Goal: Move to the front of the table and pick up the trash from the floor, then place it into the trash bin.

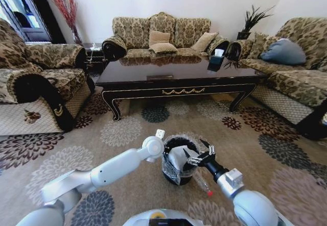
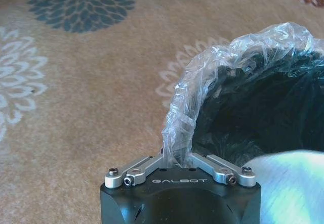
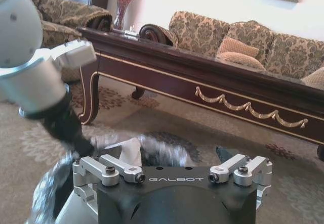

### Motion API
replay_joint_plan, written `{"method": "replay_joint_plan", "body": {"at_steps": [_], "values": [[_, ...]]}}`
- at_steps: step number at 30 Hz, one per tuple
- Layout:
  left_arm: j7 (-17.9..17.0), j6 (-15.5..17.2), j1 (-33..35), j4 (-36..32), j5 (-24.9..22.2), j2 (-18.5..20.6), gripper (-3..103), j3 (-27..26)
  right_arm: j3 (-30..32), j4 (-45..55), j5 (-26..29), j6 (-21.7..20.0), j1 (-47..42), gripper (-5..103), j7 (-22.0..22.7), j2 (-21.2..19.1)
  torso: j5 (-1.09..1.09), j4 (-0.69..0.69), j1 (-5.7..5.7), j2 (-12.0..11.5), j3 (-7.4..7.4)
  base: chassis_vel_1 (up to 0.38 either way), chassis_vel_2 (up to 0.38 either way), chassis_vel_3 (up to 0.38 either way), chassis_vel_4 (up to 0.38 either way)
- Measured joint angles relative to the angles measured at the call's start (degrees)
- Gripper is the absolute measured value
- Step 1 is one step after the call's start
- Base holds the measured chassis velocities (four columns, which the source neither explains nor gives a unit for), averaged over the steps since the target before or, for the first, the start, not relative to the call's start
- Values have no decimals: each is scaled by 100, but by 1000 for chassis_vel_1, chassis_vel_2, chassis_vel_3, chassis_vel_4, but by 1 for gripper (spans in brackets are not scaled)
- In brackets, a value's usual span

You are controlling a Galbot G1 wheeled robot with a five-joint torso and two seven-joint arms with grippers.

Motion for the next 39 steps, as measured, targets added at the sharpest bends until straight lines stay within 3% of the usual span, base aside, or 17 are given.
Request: {"method": "replay_joint_plan", "body": {"at_steps": [22, 29, 34, 39], "values": [[61, 0, 222, -16, -206, 364, 0, -897, 28, -53, -270, 116, -282, 100, -50, -7, 0, -1, 0, 0, 0, 0, 0, 0, 0], [83, 0, 392, -184, -80, 407, 0, -630, 3, 84, 29, 47, -26, 100, 3, -35, 0, 0, 0, 0, 0, 0, 0, 0, 0], [89, 0, 493, -199, 74, 223, 0, -334, -14, 311, 518, -153, 113, 100, 90, -92, 0, -1, 0, 0, 0, 0, 0, 0, 0], [92, 1, 428, -92, 97, 38, 0, -269, -61, 266, 360, -146, 97, 100, 61, -124, 1, -2, 0, 0, 0, 0, 0, 0, 0]]}}
